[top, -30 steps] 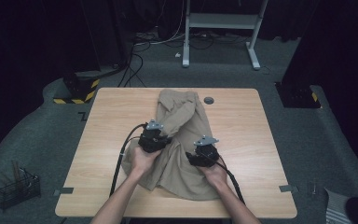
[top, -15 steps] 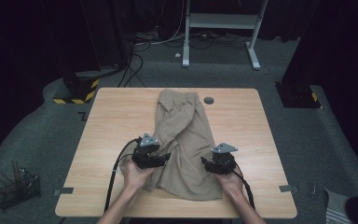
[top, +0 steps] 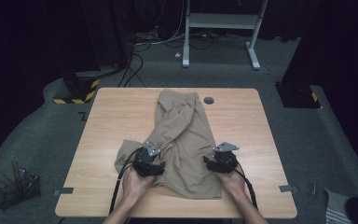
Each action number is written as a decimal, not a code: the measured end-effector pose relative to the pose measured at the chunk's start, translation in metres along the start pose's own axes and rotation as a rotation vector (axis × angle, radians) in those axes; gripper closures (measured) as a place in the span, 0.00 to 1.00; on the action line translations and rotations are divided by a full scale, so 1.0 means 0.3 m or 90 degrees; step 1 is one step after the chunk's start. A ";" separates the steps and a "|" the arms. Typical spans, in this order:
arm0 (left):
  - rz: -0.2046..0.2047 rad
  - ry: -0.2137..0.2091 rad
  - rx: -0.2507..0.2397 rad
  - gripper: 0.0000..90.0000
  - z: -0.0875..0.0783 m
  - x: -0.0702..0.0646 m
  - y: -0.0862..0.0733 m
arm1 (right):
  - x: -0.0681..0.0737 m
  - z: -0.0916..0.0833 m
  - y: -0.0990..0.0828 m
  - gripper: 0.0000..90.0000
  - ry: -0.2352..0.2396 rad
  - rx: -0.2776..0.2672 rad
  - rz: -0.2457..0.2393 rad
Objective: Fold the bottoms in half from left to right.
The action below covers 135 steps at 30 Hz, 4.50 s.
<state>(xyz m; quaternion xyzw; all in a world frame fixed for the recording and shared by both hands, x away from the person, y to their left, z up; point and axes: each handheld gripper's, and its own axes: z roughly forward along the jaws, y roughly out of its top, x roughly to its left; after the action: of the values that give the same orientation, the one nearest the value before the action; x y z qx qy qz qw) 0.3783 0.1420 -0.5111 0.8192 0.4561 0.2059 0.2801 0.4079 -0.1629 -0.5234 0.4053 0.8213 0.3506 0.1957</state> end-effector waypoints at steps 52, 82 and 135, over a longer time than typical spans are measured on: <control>-0.075 -0.178 -0.041 0.98 0.091 0.062 0.145 | 0.110 0.085 0.083 0.49 0.057 0.000 -0.036; -0.014 -0.225 -0.107 0.97 0.091 -0.123 0.346 | 0.074 0.078 0.074 0.50 0.060 -0.001 -0.038; -0.003 -0.013 -0.092 0.54 -0.011 -0.047 -0.045 | 0.142 0.110 0.291 0.74 0.147 -0.035 -0.054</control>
<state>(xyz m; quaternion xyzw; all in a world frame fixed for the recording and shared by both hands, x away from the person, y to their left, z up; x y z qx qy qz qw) 0.3608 0.1365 -0.5183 0.7977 0.4394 0.2293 0.3436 0.4487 -0.0778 -0.4834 0.3220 0.8448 0.4085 0.1255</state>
